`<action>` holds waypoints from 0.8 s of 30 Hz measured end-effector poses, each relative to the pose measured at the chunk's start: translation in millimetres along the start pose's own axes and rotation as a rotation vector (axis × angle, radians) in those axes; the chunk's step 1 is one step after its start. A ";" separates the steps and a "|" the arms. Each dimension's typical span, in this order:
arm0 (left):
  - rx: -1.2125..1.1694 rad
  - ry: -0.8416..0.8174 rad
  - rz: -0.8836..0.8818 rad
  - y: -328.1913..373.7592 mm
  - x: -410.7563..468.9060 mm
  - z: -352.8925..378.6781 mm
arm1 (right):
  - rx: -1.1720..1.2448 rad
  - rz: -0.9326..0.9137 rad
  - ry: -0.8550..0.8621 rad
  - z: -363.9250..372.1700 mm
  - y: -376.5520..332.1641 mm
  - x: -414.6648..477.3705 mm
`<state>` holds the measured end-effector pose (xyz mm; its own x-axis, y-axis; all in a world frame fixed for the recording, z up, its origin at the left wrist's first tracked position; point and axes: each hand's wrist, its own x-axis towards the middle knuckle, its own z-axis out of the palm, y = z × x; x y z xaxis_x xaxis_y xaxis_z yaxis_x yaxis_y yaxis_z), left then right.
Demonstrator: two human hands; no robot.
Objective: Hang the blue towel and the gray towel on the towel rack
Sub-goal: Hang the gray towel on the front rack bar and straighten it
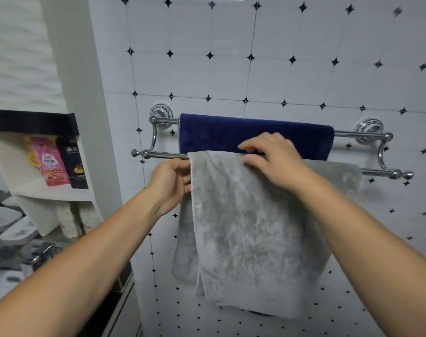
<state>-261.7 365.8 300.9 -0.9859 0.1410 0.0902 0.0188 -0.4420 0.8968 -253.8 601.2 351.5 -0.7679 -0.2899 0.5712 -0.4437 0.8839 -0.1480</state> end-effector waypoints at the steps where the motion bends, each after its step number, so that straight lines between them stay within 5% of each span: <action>1: 0.017 0.010 0.008 1.5 0.3 0.5 | 0.002 -0.064 -0.017 11.0 -20.9 13.7; 7: 0.244 0.076 0.063 20.0 6.5 -10.1 | -0.221 -0.234 -0.113 46.3 -71.6 62.8; 18: 0.415 0.221 0.127 26.6 14.3 -7.6 | 0.146 0.023 -0.093 42.7 -61.1 77.5; 24: 0.546 0.388 0.166 26.9 28.3 -8.3 | 0.169 0.201 -0.011 -13.8 40.0 22.9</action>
<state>-290.5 350.6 324.0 -0.9491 -0.2620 0.1747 0.1552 0.0934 0.9835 -282.7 635.0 369.8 -0.8531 -0.1197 0.5078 -0.3521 0.8503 -0.3911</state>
